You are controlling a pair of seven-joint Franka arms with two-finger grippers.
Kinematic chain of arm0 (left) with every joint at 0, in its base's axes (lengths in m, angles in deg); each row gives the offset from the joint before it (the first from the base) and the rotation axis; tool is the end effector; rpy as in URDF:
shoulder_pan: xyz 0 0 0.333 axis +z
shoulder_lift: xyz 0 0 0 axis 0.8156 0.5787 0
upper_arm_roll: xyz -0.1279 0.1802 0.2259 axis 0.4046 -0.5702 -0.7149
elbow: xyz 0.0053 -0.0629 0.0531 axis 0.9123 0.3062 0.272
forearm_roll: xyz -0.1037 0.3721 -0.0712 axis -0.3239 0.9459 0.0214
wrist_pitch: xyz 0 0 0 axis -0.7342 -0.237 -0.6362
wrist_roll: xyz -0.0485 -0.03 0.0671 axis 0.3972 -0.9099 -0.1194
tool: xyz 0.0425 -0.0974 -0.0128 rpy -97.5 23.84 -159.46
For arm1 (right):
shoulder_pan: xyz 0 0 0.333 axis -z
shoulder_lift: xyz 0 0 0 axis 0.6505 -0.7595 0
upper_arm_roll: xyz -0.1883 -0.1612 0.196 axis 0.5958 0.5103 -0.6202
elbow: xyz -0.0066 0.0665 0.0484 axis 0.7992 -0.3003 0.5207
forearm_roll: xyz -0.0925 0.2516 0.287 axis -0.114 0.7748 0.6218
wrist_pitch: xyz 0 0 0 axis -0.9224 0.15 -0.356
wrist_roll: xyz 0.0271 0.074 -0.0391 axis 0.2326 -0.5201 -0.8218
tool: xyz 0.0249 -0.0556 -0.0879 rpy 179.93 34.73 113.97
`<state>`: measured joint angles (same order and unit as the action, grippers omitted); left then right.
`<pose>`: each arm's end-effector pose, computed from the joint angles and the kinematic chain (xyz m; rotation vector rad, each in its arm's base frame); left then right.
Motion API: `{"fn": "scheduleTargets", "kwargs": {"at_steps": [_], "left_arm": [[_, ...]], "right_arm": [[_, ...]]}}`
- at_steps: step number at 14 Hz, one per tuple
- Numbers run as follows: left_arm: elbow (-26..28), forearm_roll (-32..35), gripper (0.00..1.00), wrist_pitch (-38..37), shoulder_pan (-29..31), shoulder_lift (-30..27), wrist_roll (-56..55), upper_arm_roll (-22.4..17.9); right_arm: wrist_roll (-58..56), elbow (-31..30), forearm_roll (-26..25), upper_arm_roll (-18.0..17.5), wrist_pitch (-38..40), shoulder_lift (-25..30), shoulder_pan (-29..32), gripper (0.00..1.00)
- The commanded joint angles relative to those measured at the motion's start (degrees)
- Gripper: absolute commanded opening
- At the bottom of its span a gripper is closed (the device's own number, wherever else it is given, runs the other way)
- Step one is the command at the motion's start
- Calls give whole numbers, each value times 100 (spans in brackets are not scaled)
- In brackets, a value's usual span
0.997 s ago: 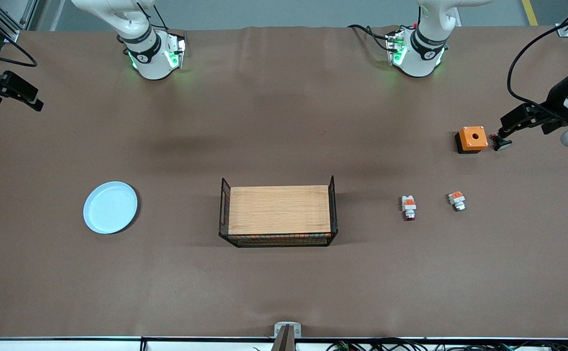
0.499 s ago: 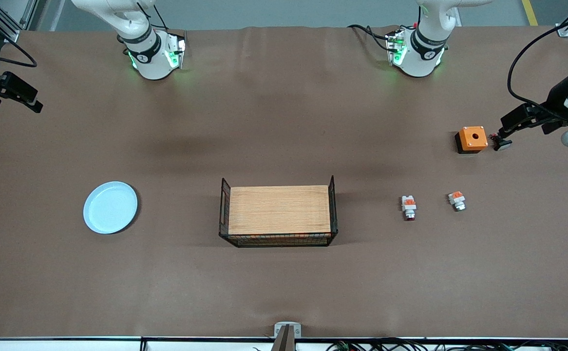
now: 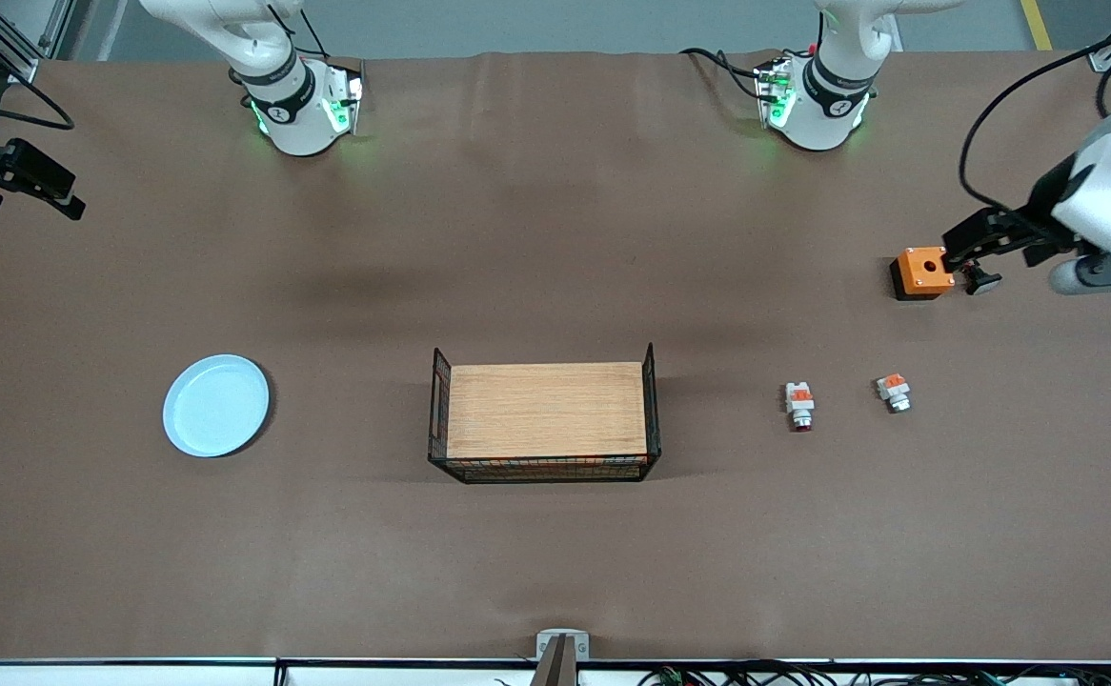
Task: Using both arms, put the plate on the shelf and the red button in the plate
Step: 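Move the left gripper down toward the red-capped push button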
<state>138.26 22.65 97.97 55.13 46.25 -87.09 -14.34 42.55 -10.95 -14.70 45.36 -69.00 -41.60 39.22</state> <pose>0.5581 -0.0799 0.5945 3.1230 0.1332 -0.0810 0.4960 -0.0241 0.6524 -3.1259 0.1734 -0.0352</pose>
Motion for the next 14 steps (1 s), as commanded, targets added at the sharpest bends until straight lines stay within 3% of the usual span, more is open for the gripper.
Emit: {"fn": "scheduleTargets", "kwargs": {"at_steps": [1,7,14], "left_arm": [[-146,-111,100,-14,-23,565,-455,189],[187,-94,100,1224,-49,1418,-483,252],[1399,64,100,3358,-111,1823,-430,252]], "right_arm": [[-64,-91,77,18,27,171,-31,100],[-73,-91,59,18,79,171,-31,100],[-73,-91,24,18,159,180,-31,100]]}}
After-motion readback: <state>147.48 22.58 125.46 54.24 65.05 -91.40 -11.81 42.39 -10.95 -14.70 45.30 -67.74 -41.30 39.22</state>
